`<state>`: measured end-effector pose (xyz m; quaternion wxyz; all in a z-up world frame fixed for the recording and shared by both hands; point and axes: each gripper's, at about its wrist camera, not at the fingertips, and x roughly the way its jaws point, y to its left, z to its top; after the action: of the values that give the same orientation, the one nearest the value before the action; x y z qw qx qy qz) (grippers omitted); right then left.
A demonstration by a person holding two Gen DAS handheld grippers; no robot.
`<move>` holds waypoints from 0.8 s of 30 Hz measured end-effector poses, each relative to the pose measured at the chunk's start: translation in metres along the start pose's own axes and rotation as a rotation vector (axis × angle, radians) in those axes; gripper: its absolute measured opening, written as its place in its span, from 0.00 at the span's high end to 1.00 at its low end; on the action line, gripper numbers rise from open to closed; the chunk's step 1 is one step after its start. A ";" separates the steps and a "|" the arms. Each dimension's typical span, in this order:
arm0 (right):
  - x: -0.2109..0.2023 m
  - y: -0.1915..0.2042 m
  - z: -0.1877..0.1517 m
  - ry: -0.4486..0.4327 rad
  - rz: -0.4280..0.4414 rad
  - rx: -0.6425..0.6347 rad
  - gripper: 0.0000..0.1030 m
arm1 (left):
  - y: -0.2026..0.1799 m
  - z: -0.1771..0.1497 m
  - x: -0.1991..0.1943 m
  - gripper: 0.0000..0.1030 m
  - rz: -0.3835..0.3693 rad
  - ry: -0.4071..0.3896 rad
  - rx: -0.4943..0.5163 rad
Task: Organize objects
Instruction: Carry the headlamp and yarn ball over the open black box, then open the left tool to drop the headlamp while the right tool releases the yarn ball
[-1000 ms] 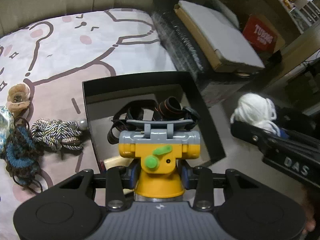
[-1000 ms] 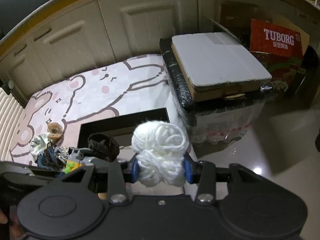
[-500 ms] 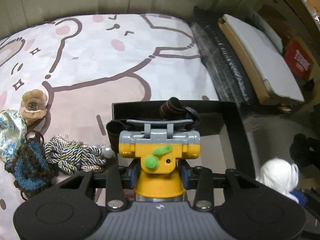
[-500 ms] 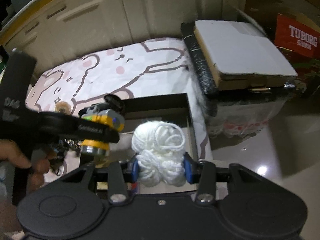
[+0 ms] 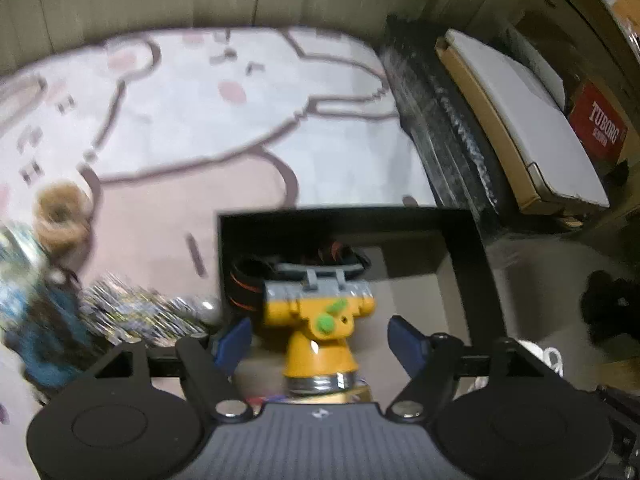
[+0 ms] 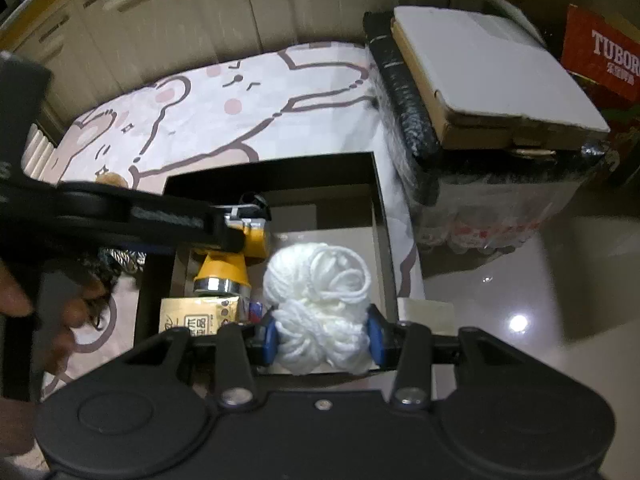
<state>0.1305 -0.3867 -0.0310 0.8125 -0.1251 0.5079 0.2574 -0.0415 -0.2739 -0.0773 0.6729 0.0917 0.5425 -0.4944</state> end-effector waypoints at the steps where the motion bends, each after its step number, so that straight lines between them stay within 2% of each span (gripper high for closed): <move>1: 0.001 -0.001 0.000 0.004 0.004 0.006 0.58 | 0.000 0.001 -0.003 0.26 -0.003 -0.010 0.012; 6: 0.012 0.001 0.002 0.013 0.013 0.013 0.58 | 0.007 0.006 -0.013 0.26 -0.024 -0.028 0.002; 8: 0.021 0.005 0.004 0.022 0.009 -0.003 0.58 | 0.006 0.007 -0.018 0.21 0.005 -0.045 0.014; 12: 0.040 0.014 0.005 0.061 -0.005 -0.037 0.58 | 0.012 0.010 -0.028 0.21 0.035 -0.086 0.033; 18: 0.069 0.023 0.002 0.179 0.000 -0.080 0.57 | 0.030 0.009 -0.019 0.21 0.003 -0.049 0.003; 24: 0.079 0.021 -0.001 0.233 0.019 -0.073 0.53 | 0.033 0.010 -0.010 0.21 -0.007 -0.029 -0.002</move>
<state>0.1460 -0.3469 -0.1012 0.7403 -0.1788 0.5904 0.2674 -0.0095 -0.2585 -0.0792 0.6791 0.0818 0.5334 -0.4977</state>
